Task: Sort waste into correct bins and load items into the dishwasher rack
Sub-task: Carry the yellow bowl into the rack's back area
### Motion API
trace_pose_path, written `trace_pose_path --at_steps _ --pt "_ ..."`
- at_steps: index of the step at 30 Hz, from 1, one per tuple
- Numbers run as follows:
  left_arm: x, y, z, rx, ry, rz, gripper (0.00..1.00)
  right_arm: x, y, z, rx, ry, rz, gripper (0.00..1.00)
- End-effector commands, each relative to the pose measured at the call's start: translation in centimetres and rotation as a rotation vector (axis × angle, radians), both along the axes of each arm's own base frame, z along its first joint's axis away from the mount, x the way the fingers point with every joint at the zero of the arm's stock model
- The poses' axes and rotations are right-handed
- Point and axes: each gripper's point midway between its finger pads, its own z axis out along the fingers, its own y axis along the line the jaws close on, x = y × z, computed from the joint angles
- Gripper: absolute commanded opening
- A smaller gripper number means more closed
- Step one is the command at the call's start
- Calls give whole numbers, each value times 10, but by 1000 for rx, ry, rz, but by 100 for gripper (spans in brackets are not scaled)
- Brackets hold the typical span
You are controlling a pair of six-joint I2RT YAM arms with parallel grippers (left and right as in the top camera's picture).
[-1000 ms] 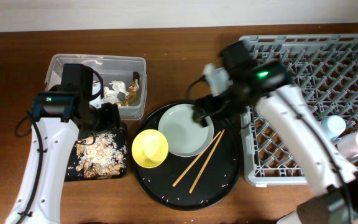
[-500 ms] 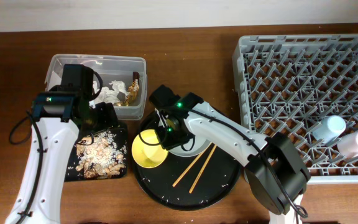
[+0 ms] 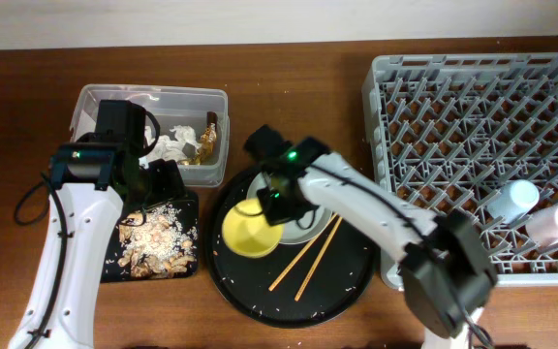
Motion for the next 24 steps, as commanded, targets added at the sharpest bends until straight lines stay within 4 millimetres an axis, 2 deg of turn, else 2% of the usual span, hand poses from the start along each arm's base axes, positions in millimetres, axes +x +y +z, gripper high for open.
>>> trace_pose_path --at_steps 1,2,3,4,6,7,11,13,15,17,20,24 --pt "1 4 4 11 -18 18 86 64 -72 89 -71 -345 -121 4" --pt "1 4 4 11 -19 18 86 83 -107 112 -124 -446 -176 4" --pt "2 4 4 11 -20 18 86 96 -133 127 -173 -518 -196 4" --pt "2 4 5 11 -21 18 85 113 -175 147 -271 -610 -231 4" --pt "2 4 5 10 -22 18 86 130 -232 168 -434 -694 -284 4" --pt "2 4 5 10 -21 18 86 139 -274 180 -559 -730 -303 4" --pt "4 4 5 10 -28 18 86 153 -353 208 -754 -813 -454 4" --pt "4 4 5 10 -29 18 86 153 -395 211 -937 -802 -549 4" --pt "4 4 5 10 -29 18 86 157 -408 192 -1017 -744 -563 4" --pt "4 4 5 10 -29 18 86 164 -411 164 -1079 -679 -541 4" --pt "4 4 5 10 -29 18 86 172 -397 121 -1081 -601 -482 4" --pt "5 3 5 6 -32 17 86 168 -372 85 -1056 -543 -475 4"
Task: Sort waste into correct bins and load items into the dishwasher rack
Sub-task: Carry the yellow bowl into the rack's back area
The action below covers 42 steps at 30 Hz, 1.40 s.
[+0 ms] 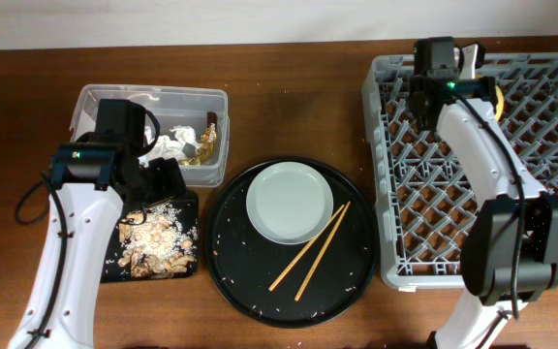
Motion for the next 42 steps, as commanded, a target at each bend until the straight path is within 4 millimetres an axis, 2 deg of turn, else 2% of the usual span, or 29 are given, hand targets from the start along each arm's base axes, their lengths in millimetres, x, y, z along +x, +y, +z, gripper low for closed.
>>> trace_pose_path --at_steps 1,5,8,10,17,19,25,28,30,33,39,42 --pt "1 3 4 7 -17 17 86 -2 26 -29 54 3 -10 4" --pt "1 3 4 7 -17 17 86 -11 65 -54 196 77 50 5" --pt "1 3 4 7 -17 17 86 -26 80 -66 277 92 13 5" --pt "1 3 4 7 -17 17 86 -34 82 -69 298 100 -14 5" --pt "1 3 4 7 -18 17 86 -39 68 -55 306 58 -59 4" --pt "1 3 4 7 -18 17 85 -39 64 -42 333 -20 -91 4" --pt "1 3 4 7 -18 17 86 -34 45 14 357 -192 -109 4" --pt "1 3 4 7 -17 17 86 -36 23 37 232 -249 -153 4" --pt "1 3 4 3 -18 16 86 -36 16 47 171 -280 -170 4" --pt "4 -1 5 -17 -28 10 86 -30 23 37 233 -279 -152 4" --pt "4 -1 5 -16 -31 10 86 -17 34 -13 305 -193 -157 4" --pt "4 -1 5 -16 -31 10 86 -21 42 -36 371 -139 -175 4"
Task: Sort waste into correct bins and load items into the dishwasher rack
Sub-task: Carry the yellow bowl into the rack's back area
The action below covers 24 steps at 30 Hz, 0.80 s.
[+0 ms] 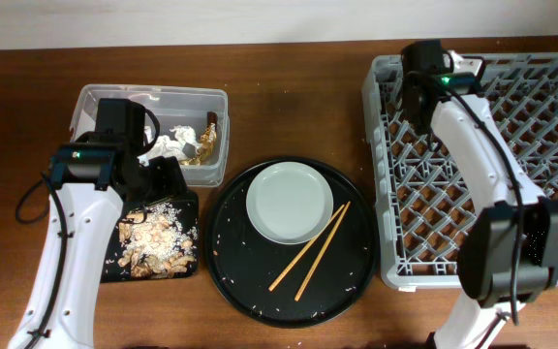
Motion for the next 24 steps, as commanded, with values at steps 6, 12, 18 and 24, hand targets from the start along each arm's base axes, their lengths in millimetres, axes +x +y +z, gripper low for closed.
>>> trace_pose_path --at_steps 6,12,18,24 --pt "1 0 4 -11 -18 11 86 -14 20 -30 173 86 -9 4" --pt "0 0 4 -11 -12 11 86 0 3 -11 53 -23 -51 4" --pt "0 0 4 -11 -11 12 86 6 -10 -5 34 -70 -81 4" --pt "0 0 4 -11 -11 11 86 11 -13 -4 40 -101 -87 5"
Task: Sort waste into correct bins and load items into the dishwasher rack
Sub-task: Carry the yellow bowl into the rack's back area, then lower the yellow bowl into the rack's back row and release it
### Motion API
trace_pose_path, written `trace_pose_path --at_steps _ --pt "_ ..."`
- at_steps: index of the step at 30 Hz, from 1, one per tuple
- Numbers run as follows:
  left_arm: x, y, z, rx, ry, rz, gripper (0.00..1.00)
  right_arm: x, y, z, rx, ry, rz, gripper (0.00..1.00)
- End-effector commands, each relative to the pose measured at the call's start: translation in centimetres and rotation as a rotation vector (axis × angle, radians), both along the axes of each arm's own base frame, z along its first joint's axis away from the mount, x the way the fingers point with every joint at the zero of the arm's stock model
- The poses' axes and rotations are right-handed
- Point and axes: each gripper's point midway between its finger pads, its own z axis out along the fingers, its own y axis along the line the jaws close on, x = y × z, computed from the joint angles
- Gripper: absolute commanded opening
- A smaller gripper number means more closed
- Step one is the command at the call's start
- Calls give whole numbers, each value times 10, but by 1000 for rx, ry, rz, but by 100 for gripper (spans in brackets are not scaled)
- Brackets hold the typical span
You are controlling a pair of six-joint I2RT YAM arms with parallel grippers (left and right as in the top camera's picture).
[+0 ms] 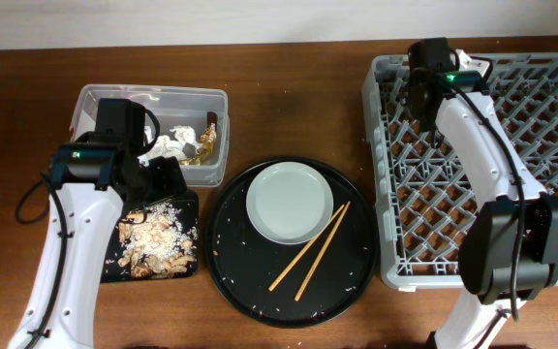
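A white plate (290, 202) and a pair of wooden chopsticks (310, 252) lie on the round black tray (260, 291). The grey dishwasher rack (511, 194) fills the right side. My right gripper (424, 97) hangs over the rack's far left corner, its fingers hidden under the wrist. The yellow bowl is not in view. My left gripper (166, 179) hovers between the clear waste bin (100, 97) and a black patterned plate (153, 247) strewn with rice; its jaws are too dark to read.
The bin holds crumpled paper and wrappers (187, 143). Rice grains are scattered over the black tray. Bare brown table (289, 107) lies between bin and rack and along the front edge.
My right wrist has shifted slightly to the right over the rack's far left corner. The left arm, plate and chopsticks have not moved.
My right gripper first held a yellow bowl over the plate on the black tray. Then it was over the rack's far end with a sliver of yellow beside it. After that no yellow showed, and the arm stayed there. The left arm stayed still throughout.
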Motion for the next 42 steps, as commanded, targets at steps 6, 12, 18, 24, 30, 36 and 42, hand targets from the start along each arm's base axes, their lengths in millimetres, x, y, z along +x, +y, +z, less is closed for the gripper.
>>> trace_pose_path --at_steps 6,12,18,24,30,36,42 --pt "0 0 4 -11 -13 11 86 12 -4 3 -18 -68 -21 4" --pt "0 0 4 -11 -13 11 86 6 -4 1 -22 -29 -19 4" --pt "0 0 4 -11 -14 12 86 10 2 37 299 -142 81 50" --pt "1 0 4 -11 -15 11 86 31 -34 58 703 -325 180 64" --pt "2 0 5 -11 -21 11 86 33 -46 -2 817 -243 65 65" --pt "2 0 5 -12 -21 11 86 35 -44 -51 866 -154 21 40" --pt "2 0 5 -12 -20 11 86 33 -47 -44 846 -161 30 4"
